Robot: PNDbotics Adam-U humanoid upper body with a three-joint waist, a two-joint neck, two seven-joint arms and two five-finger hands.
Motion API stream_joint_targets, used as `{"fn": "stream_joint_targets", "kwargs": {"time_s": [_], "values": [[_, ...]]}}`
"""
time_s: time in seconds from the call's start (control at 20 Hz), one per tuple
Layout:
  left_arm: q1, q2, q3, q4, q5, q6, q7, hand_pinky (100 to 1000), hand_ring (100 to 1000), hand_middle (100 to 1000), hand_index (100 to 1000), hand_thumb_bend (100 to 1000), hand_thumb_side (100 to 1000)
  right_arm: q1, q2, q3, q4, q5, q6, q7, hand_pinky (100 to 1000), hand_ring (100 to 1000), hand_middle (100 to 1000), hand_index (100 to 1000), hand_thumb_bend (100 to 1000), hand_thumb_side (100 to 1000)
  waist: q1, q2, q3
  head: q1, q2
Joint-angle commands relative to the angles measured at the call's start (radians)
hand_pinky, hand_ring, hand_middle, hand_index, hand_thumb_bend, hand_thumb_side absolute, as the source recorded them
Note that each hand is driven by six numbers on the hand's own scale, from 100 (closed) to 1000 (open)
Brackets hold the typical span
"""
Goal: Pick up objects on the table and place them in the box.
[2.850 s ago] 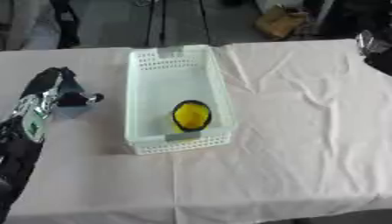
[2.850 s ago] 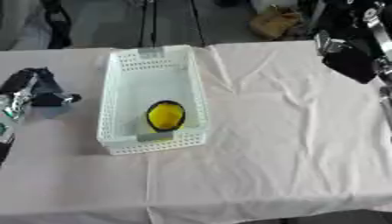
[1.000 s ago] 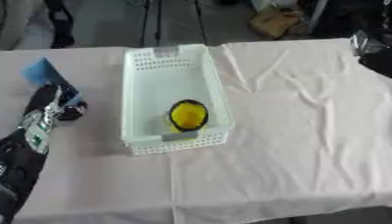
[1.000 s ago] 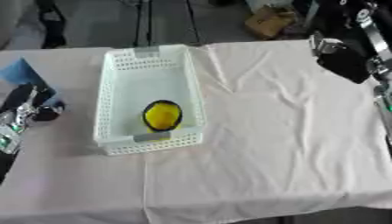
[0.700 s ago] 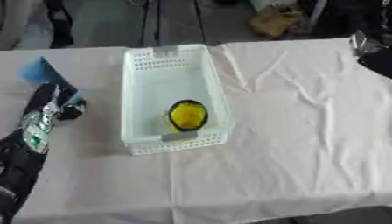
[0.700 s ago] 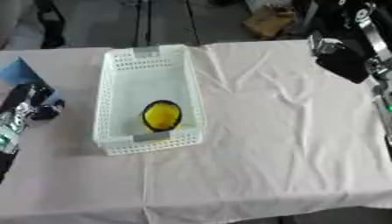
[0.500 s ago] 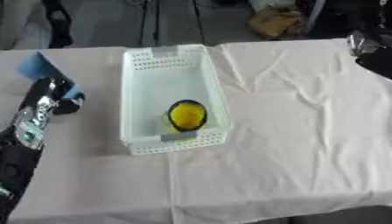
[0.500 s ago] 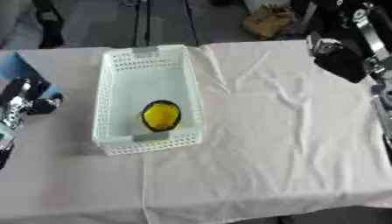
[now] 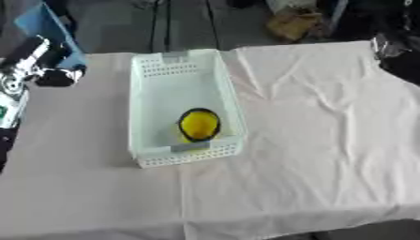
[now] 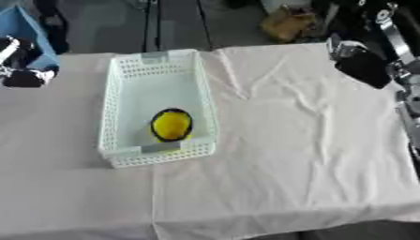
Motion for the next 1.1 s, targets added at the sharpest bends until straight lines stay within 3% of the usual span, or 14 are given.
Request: {"fn": "stream_joint_targets", "kwargs": {"time_s": [0.05, 0.3, 0.5, 0.55, 0.6, 0.65, 0.7, 0.75, 0.8, 0.85, 0.9, 0.95, 1.0, 1.1], "values": [[-0.042, 0.007, -0.046, -0.059, 0.05, -0.082, -0.11, 146, 304, 336, 234, 100, 100, -0.02, -0.022, -0.002, -0.009, -0.001, -0.002, 0.006, 609, 677, 818, 874, 100, 451, 0.002, -0.017, -0.009, 0.005, 0.0], [-0.063, -0.056, -0.103, -0.068, 0.057, -0.233, -0.273, 148, 312, 345, 236, 100, 100, -0.032, -0.018, 0.003, -0.012, -0.002, -0.003, 0.01, 609, 678, 818, 874, 100, 451, 0.005, -0.012, -0.034, 0.012, -0.005], [-0.06, -0.088, -0.144, -0.064, 0.041, -0.345, -0.411, 179, 350, 385, 337, 118, 124, -0.036, -0.015, 0.004, -0.013, -0.002, -0.003, 0.012, 608, 677, 818, 875, 100, 454, 0.007, -0.009, -0.044, 0.013, -0.006], [-0.057, -0.089, -0.148, -0.064, 0.034, -0.366, -0.442, 318, 427, 462, 447, 254, 257, -0.036, -0.015, 0.004, -0.013, -0.003, -0.003, 0.012, 608, 677, 818, 875, 100, 456, 0.008, -0.009, -0.045, 0.013, -0.006], [-0.053, -0.088, -0.154, -0.066, 0.015, -0.387, -0.475, 318, 427, 462, 447, 254, 257, -0.036, -0.015, 0.004, -0.013, -0.003, -0.003, 0.012, 608, 677, 818, 875, 100, 456, 0.009, -0.009, -0.046, 0.012, -0.007], [-0.049, -0.088, -0.155, -0.066, -0.004, -0.404, -0.499, 427, 487, 515, 527, 330, 366, -0.035, -0.015, 0.004, -0.013, -0.003, -0.003, 0.012, 607, 677, 818, 875, 100, 457, 0.01, -0.009, -0.046, 0.011, -0.008], [-0.045, -0.085, -0.158, -0.067, -0.032, -0.424, -0.525, 427, 487, 515, 527, 330, 366, -0.035, -0.015, 0.004, -0.013, -0.003, -0.003, 0.012, 607, 677, 818, 875, 100, 457, 0.011, -0.009, -0.046, 0.01, -0.009], [-0.043, -0.081, -0.157, -0.068, -0.06, -0.442, -0.544, 558, 620, 630, 647, 564, 562, -0.034, -0.015, 0.004, -0.013, -0.003, -0.003, 0.012, 607, 677, 818, 875, 100, 458, 0.012, -0.009, -0.045, 0.008, -0.009], [-0.041, -0.073, -0.157, -0.077, -0.102, -0.461, -0.561, 558, 620, 630, 647, 564, 562, -0.034, -0.016, 0.004, -0.013, -0.003, -0.003, 0.012, 607, 677, 818, 875, 100, 458, 0.013, -0.01, -0.045, 0.007, -0.01], [-0.04, -0.066, -0.152, -0.089, -0.141, -0.477, -0.566, 738, 785, 775, 753, 791, 725, -0.033, -0.016, 0.004, -0.013, -0.003, -0.003, 0.012, 607, 677, 817, 875, 100, 459, 0.013, -0.01, -0.043, 0.005, -0.01], [-0.041, -0.056, -0.146, -0.113, -0.197, -0.49, -0.557, 738, 785, 775, 753, 791, 725, -0.031, -0.017, 0.003, -0.012, -0.003, -0.003, 0.011, 607, 677, 817, 875, 100, 459, 0.013, -0.011, -0.042, 0.003, -0.011], [-0.039, -0.051, -0.141, -0.129, -0.245, -0.501, -0.541, 826, 855, 834, 805, 868, 826, -0.03, -0.017, 0.002, -0.012, -0.003, -0.003, 0.011, 607, 677, 818, 875, 100, 459, 0.013, -0.012, -0.041, 0.002, -0.011], [-0.037, -0.046, -0.137, -0.138, -0.285, -0.51, -0.522, 855, 878, 855, 816, 892, 853, -0.03, -0.017, 0.003, -0.012, -0.004, -0.003, 0.012, 607, 677, 818, 875, 100, 459, 0.014, -0.012, -0.039, 0.002, -0.011], [-0.034, -0.045, -0.133, -0.139, -0.337, -0.526, -0.487, 855, 878, 855, 816, 892, 853, -0.029, -0.017, 0.003, -0.012, -0.004, -0.004, 0.013, 607, 677, 818, 875, 100, 459, 0.014, -0.013, -0.038, 0.003, -0.012]]}}
